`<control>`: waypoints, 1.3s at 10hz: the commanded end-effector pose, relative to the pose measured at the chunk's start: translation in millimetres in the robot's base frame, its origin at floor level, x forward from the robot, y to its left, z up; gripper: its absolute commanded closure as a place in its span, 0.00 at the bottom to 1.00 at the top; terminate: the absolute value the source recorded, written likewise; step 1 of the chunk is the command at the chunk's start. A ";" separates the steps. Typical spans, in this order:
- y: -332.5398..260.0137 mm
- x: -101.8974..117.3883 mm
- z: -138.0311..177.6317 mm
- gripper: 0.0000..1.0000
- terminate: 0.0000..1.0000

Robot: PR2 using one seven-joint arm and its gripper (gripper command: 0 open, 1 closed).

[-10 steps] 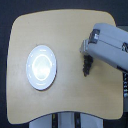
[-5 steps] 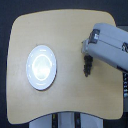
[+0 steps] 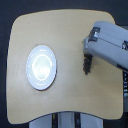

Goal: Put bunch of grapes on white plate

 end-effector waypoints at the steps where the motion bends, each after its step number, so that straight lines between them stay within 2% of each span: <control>1: 16.9 0.3 40.9 1.00 0.00; 4: 51.0 4.5 98.6 1.00 0.00; 7: 77.0 9.3 132.0 1.00 0.00; 10: 115.0 -4.0 131.2 1.00 0.00; 13: 204.8 -12.9 114.2 1.00 0.00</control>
